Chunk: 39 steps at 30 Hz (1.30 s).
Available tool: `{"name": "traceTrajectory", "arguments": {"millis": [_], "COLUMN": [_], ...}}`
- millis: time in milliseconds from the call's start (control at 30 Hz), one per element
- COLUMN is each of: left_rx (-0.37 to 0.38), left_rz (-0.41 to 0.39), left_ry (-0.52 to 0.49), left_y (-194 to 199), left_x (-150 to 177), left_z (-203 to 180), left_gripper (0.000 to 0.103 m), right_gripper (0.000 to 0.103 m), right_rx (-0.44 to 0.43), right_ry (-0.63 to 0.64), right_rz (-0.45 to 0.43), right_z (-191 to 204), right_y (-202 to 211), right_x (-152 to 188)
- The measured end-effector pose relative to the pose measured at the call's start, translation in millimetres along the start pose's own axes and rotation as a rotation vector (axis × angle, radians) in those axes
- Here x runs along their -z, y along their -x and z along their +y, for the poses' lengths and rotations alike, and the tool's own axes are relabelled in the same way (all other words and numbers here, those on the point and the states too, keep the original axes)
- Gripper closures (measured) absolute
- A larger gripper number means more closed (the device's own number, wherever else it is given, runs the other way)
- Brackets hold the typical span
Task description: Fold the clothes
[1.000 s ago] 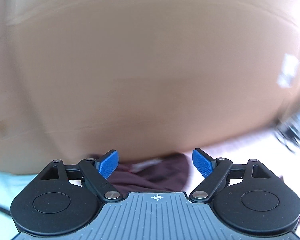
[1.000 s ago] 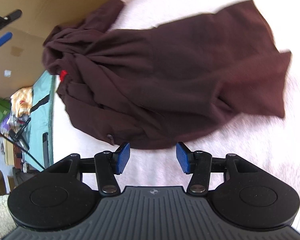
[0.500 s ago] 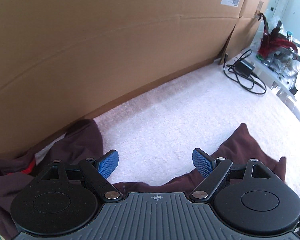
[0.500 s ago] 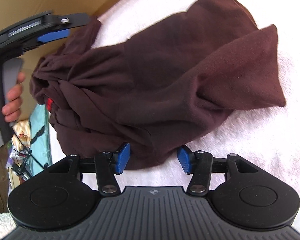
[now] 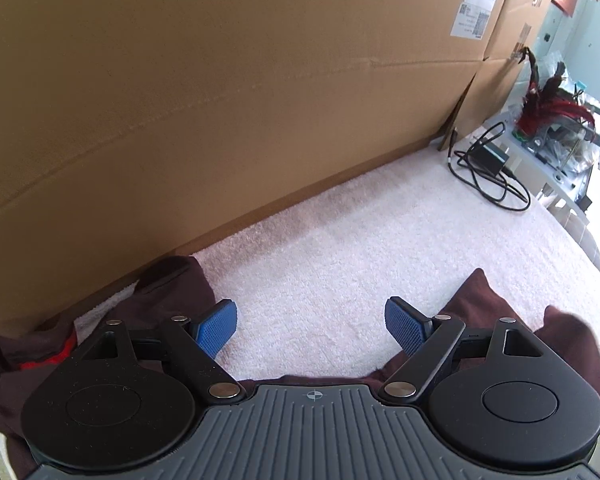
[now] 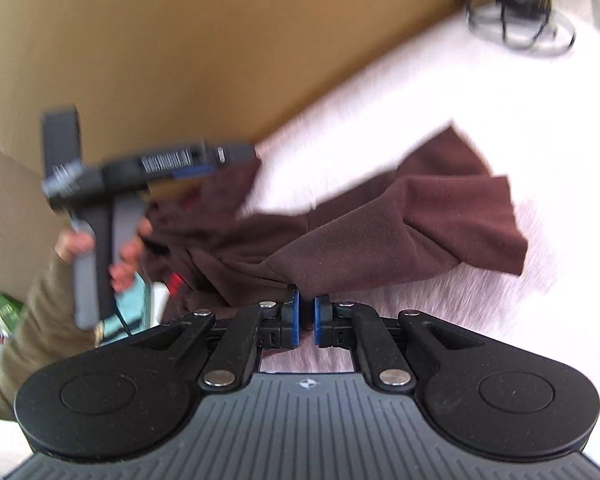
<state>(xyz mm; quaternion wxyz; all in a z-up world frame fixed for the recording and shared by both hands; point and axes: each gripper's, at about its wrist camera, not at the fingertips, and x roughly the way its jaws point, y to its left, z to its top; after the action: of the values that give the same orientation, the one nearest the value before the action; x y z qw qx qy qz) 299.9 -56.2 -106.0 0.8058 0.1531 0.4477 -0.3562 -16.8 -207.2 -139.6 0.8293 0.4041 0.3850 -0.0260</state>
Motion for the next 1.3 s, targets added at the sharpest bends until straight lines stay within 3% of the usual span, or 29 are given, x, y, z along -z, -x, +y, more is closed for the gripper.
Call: {"name": "traceTrajectory", "arguments": {"millis": [367, 533, 667, 767, 833, 933, 1133, 1300], "left_rx": [0.052, 0.065, 0.074, 0.097, 0.124, 0.180, 0.304, 0.361], "left_rz": [-0.010, 0.011, 0.027, 0.052, 0.078, 0.141, 0.270, 0.287], "left_ry": [0.019, -0.030, -0.088, -0.151, -0.216, -0.321, -0.459, -0.384], "left_y": [10.8, 6.5, 0.0, -8.4, -16.7, -31.5, -57.0, -79.1], "left_x": [6.9, 7.2, 0.5, -7.2, -11.1, -12.3, -6.2, -12.1], "left_z": [-6.3, -18.4, -29.9, -41.7, -52.4, -70.4, -105.8, -126.6], "left_gripper": [0.013, 0.013, 0.013, 0.013, 0.013, 0.013, 0.013, 0.013], "right_gripper": [0.096, 0.095, 0.094, 0.091, 0.078, 0.055, 0.051, 0.049], "right_rx": [0.120, 0.230, 0.285, 0.305, 0.319, 0.336, 0.329, 0.331], "right_ry": [-0.071, -0.161, -0.137, -0.076, -0.023, 0.017, 0.025, 0.007], "right_rz": [-0.194, -0.097, 0.009, 0.104, 0.140, 0.122, 0.110, 0.117], "right_z": [-34.1, -70.2, -75.2, -72.1, -65.6, -55.5, -52.7, -53.7], "right_y": [50.9, 33.3, 9.6, -5.7, -8.1, -1.5, 6.3, 5.7], "right_x": [-26.9, -22.5, -8.0, -0.7, 6.2, 13.0, 15.4, 19.0]}}
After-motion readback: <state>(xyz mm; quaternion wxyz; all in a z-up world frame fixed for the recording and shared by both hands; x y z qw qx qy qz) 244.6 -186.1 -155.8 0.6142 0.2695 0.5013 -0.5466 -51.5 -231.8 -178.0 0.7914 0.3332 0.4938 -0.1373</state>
